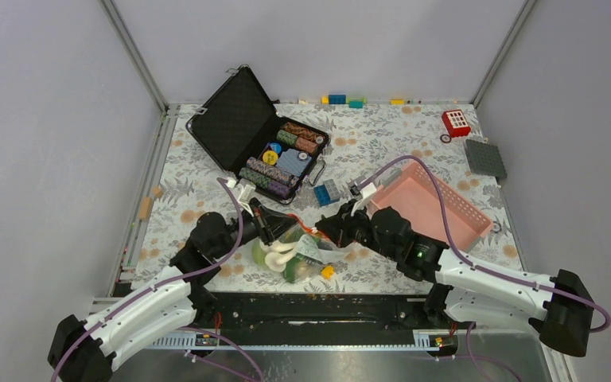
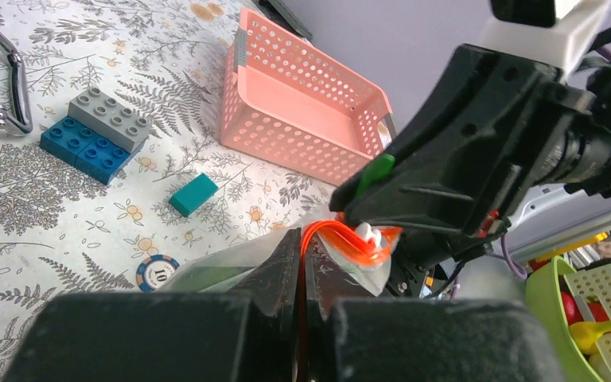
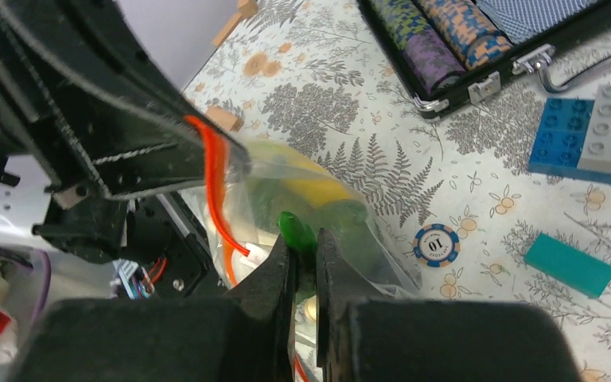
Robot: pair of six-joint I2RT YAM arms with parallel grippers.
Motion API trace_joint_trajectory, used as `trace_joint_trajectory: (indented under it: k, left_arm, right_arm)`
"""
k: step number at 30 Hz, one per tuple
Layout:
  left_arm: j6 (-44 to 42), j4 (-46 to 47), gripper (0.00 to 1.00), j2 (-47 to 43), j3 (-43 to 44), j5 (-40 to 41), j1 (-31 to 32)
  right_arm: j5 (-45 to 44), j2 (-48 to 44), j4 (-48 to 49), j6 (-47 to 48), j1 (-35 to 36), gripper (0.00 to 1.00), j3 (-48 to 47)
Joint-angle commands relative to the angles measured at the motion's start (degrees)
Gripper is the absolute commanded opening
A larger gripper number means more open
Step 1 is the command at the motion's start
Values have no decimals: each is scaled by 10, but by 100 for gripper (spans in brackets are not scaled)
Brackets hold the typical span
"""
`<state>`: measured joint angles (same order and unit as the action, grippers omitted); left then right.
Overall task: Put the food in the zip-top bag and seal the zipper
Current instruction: Adjust the zipper food storage bag at the center of the board.
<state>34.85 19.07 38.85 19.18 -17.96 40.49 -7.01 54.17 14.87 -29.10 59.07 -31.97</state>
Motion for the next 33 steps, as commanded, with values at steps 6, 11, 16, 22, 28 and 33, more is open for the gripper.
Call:
trace_joint_trajectory:
  k: [6,11,16,22,28,33]
  left_arm:
    - [35,66,0,-26,32,96,4]
    - [13,20,0,-38,52,131,4]
    - [3,6,0,-32,66,110,4]
    - [-6,-7,0,-17,77,79,4]
    - [-6,-28,0,-13,89,99,4]
    - [-13,-32,0,-7,86,101,4]
  right_arm:
    - [127,-16,-139,180,19,0,-67]
    - [145,-20,-221,216,19,0,-77]
    - [137,-14,-230,230,19,0,-87]
    - [111,1,-287,287,25,3,-131]
    - [161,-5,-332,359,36,1,-168]
    - [159,-15,-351,345,37,12,-190]
